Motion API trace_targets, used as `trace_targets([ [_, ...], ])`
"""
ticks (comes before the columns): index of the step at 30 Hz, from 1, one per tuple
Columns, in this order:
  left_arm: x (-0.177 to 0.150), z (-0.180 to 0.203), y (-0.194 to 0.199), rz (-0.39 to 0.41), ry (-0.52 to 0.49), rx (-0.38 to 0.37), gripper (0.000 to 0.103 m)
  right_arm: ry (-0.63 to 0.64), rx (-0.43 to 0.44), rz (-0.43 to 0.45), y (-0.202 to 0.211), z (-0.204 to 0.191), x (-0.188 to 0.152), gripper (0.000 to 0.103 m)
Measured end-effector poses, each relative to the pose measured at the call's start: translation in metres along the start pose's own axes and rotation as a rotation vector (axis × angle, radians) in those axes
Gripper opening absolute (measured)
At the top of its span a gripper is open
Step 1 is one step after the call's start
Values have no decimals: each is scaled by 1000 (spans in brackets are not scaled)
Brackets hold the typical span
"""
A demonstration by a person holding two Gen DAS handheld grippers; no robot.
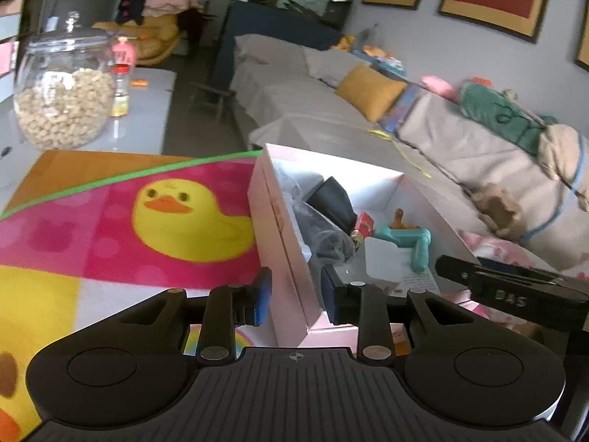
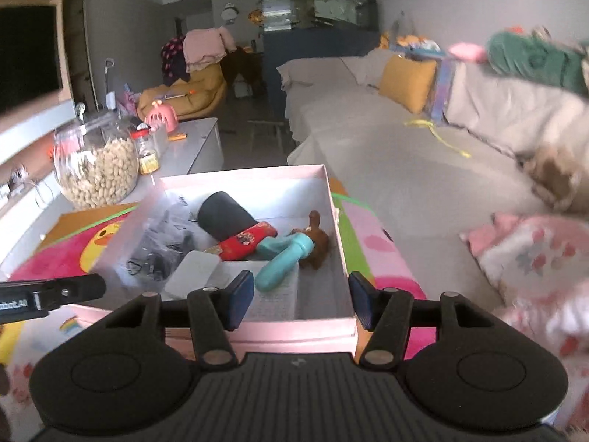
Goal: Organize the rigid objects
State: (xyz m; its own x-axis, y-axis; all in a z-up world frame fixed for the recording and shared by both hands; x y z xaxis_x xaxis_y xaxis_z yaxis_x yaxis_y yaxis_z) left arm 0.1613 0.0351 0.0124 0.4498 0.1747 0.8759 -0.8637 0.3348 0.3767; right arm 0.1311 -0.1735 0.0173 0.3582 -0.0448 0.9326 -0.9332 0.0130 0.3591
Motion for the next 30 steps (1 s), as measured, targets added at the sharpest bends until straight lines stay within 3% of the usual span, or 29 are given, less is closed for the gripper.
trace_targets([
  [3, 6, -19, -7, 8, -7, 62, 35, 58, 24, -5, -21, -25, 6, 58],
  [7, 14, -39, -2, 13, 29, 115, 36, 43, 95, -34, -31, -45, 15, 57],
  [10, 14, -32, 32, 62, -20, 128, 38, 21, 90, -3, -3, -43, 14, 58],
  [11, 11, -27, 48, 91, -53, 140, 36, 26, 80, 21, 11, -41, 12, 63],
  [14, -10, -10, 83, 74, -106, 149, 35, 32, 82, 59, 55, -34, 2, 76],
  [16, -33, 1, 100, 54, -140, 132, 35, 21, 119, 9, 71, -34, -11, 77],
  [20, -74, 11, 103, -16, -205, 175, 35, 13, 186, -142, 71, -46, -45, 77],
  [21, -82, 10, 98, -37, -194, 198, 36, 30, 185, -164, 68, -50, -53, 77],
  [23, -85, 13, 94, 4, -224, 225, 36, 73, 157, -186, 59, -57, -66, 79],
  [25, -86, 16, 88, 16, -233, 243, 36, 135, 114, -144, 55, -61, -69, 91],
  [26, -85, 16, 87, 16, -222, 248, 36, 135, 95, -140, 52, -57, -68, 100],
  [28, -84, 16, 84, 19, -192, 254, 36, 95, 74, -162, 44, -50, -68, 103],
  [30, -82, 16, 81, 22, -182, 262, 37, 72, 66, -126, 40, -44, -67, 103],
])
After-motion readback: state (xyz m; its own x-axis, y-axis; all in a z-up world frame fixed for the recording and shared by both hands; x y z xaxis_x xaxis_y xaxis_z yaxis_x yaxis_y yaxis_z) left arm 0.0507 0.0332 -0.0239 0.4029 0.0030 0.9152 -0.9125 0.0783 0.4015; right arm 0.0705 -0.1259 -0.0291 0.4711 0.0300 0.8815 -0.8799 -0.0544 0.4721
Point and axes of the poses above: each gripper's, at about its wrist camera, not at the fingertips, and y roughly against the way its jaws point, z to its right, x to its top, the point moved 5 cm from there along -y, roughly the way its jaws point, and after that the axes turned 13 degrees about z, right-handed, at the moved point
